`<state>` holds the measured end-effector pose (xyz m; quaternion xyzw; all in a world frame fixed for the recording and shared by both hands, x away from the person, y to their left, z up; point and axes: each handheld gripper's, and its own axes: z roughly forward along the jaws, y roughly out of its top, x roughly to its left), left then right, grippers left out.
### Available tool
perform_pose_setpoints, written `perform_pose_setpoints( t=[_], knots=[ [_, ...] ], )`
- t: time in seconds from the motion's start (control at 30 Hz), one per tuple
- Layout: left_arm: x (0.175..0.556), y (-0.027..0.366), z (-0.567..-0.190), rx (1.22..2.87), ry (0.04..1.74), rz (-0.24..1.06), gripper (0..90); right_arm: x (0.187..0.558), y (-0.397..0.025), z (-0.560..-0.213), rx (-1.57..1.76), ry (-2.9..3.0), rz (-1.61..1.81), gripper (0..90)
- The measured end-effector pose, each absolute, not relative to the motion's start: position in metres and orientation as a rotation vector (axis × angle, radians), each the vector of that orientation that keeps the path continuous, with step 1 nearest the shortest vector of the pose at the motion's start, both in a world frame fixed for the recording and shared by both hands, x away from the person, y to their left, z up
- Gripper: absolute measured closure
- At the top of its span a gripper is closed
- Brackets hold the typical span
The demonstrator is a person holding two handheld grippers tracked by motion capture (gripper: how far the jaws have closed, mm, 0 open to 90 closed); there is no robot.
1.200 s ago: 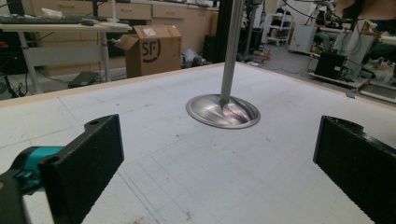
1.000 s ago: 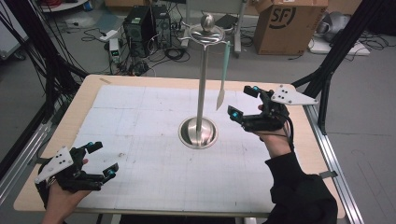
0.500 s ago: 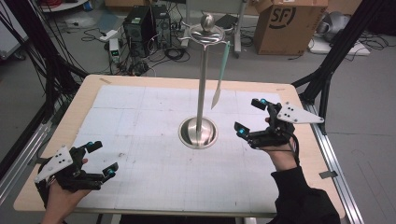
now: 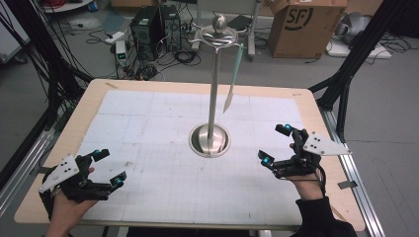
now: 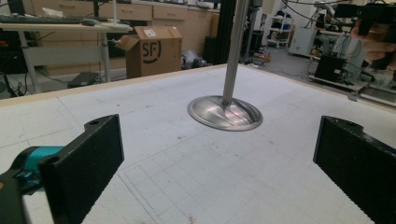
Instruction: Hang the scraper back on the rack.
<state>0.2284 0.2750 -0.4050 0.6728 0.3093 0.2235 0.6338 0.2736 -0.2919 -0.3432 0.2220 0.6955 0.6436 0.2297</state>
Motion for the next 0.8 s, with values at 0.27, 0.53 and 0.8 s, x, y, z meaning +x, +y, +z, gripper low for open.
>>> perform_pose_setpoints(
  t=[0.27, 0.53, 0.8],
  knots=[
    [0.230, 0.274, -0.407, 1.530, 0.700, 0.509, 2.2, 0.258, -0.303, -0.365, 0.650, 1.905, 1.721, 0.2],
    [0.231, 0.274, -0.408, 1.521, 0.698, 0.508, 2.3, 0.248, -0.313, -0.387, 0.693, 1.917, 1.683, 0.2],
    [0.230, 0.276, -0.408, 1.517, 0.703, 0.516, 2.3, 0.238, -0.322, -0.405, 0.750, 1.883, 1.703, 0.2]
  ],
)
